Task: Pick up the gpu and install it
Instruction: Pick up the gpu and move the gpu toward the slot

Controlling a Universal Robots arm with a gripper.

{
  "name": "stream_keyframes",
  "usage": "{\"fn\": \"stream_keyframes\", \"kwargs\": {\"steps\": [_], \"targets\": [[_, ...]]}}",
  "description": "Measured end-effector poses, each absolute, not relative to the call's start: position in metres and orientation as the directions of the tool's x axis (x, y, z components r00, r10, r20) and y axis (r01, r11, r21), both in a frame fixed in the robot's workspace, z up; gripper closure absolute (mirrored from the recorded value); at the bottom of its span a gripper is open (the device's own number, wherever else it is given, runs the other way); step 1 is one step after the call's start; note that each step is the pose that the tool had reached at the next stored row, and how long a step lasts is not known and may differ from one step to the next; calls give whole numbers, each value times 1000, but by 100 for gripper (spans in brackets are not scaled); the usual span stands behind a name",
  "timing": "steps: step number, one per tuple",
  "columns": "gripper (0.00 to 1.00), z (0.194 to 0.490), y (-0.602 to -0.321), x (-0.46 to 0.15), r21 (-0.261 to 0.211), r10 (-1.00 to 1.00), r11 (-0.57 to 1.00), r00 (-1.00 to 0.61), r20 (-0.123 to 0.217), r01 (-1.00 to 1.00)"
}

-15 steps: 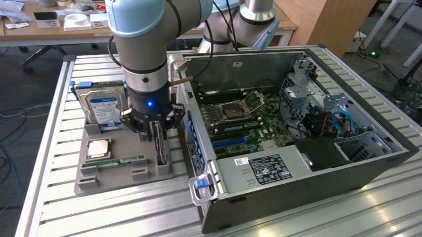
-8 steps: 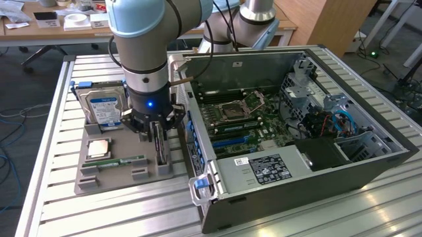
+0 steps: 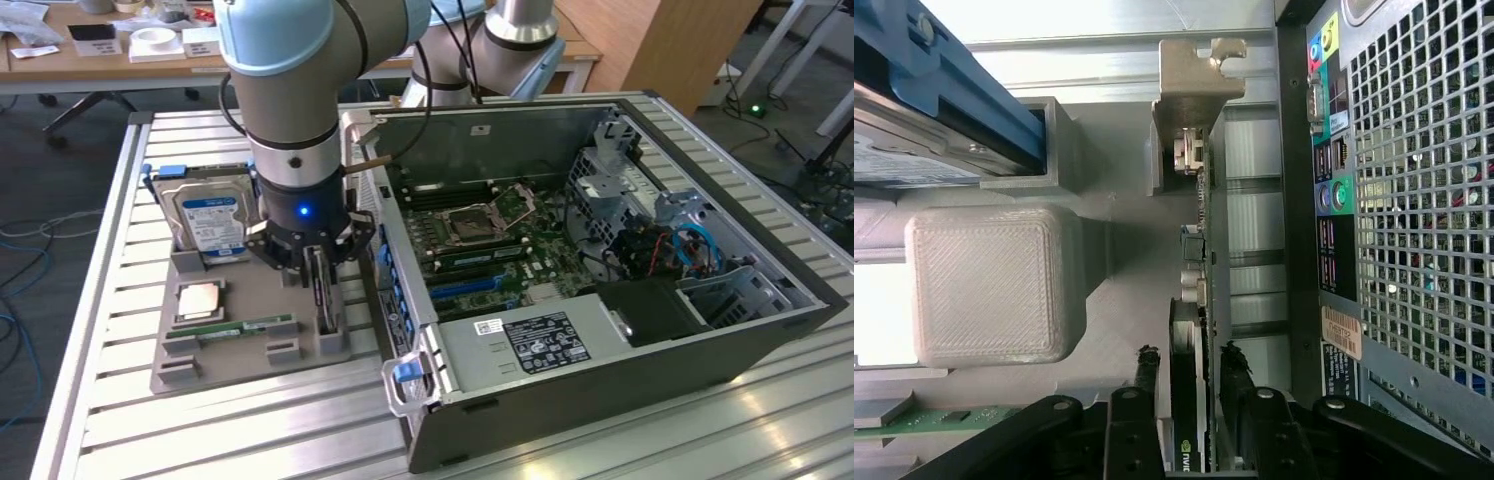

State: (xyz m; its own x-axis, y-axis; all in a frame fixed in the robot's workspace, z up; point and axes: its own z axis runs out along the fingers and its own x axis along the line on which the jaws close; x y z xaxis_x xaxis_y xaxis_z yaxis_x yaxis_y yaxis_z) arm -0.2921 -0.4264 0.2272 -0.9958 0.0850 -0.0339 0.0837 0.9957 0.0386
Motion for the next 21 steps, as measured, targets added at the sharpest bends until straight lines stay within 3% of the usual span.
{"fn": "stream_keyframes", "kwargs": {"steps": [2,3,12,14,21], "targets": [[60,227,-426,-292,39,85,996,-996,-34,84],[67,227,-426,-292,39,85,996,-996,-34,84],[67,227,-426,-292,39,85,996,-996,-34,84],[74,227,-426,-292,39,85,996,-996,-34,84],[74,227,-426,-292,39,85,996,-996,-34,84]]}}
